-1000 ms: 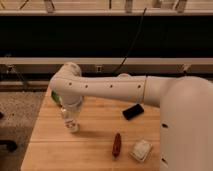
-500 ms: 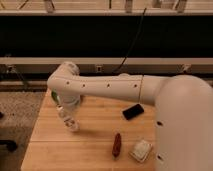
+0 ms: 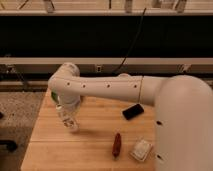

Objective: Knock the bottle over

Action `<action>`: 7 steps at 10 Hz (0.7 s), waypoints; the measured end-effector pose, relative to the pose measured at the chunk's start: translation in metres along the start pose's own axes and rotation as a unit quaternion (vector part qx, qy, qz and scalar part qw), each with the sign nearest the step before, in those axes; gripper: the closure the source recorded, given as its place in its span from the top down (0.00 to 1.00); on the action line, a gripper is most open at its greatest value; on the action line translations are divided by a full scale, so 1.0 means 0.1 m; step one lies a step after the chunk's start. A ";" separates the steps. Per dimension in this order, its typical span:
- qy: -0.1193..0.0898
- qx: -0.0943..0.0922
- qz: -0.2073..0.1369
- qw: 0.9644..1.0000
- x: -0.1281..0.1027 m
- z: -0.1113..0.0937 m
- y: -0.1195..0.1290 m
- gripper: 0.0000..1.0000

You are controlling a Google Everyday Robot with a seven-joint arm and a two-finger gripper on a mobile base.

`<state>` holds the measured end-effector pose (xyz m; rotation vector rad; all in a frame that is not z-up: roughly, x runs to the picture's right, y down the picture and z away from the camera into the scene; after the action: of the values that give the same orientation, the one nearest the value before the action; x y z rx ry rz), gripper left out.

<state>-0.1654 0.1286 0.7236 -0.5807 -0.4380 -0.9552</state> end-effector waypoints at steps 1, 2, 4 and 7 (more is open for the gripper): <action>0.000 0.000 -0.002 1.000 0.00 0.01 0.00 0.00; -0.001 0.000 -0.004 1.000 0.00 0.01 0.00 0.00; -0.002 0.001 -0.009 1.000 -0.01 0.01 0.00 0.00; -0.004 0.002 -0.016 1.000 -0.02 0.03 0.00 0.00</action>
<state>-0.1665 0.1321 0.7249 -0.5760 -0.4569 -0.9835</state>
